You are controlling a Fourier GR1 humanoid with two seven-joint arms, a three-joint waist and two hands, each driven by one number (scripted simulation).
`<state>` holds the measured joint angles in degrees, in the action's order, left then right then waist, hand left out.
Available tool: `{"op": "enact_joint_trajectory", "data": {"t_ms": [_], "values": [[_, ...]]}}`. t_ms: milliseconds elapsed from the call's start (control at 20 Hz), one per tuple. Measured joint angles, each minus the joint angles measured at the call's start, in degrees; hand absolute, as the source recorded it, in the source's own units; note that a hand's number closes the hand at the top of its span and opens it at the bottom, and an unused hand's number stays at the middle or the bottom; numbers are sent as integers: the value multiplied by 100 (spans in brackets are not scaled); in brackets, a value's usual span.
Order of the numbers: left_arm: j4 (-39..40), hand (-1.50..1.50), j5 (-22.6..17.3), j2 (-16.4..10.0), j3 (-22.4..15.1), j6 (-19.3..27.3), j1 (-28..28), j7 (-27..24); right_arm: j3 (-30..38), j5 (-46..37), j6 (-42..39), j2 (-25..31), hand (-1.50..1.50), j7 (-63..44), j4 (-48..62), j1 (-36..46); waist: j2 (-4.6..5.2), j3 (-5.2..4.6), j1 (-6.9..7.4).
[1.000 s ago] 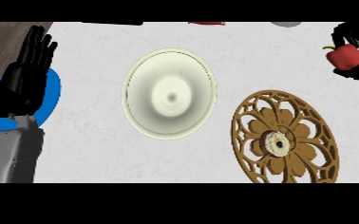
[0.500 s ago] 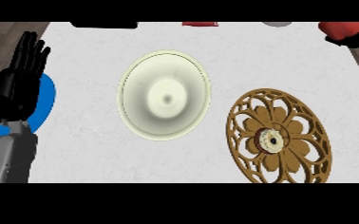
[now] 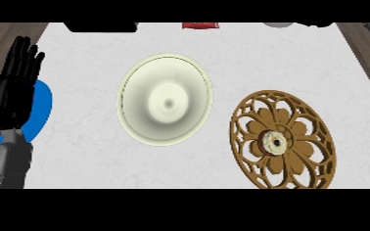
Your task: Pick the bell pepper from the placemat and place it in the bowl
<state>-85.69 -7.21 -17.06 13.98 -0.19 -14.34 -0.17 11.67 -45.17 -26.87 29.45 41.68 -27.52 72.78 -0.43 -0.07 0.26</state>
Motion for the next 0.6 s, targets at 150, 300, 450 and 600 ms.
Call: {"op": "enact_joint_trajectory", "data": {"t_ms": [150, 300, 450, 600], "values": [[32, 0, 28, 18, 15, 43, 6, -27, -121, 133, -273, -370, 150, -456, -278, 141, -13, 0, -53], [88, 0, 1, -33, 70, 11, -19, -37, -300, 209, -489, -763, 150, -860, -566, 222, -15, 1, -74], [74, 0, -20, -41, 81, -4, -12, 1, -486, 293, -698, -1168, 150, -1283, -1017, 118, -25, 1, -103], [28, 0, -4, 7, 61, -11, 102, -59, -655, 362, -877, -1621, 150, -1718, -1439, -36, -22, 3, -101]]}}
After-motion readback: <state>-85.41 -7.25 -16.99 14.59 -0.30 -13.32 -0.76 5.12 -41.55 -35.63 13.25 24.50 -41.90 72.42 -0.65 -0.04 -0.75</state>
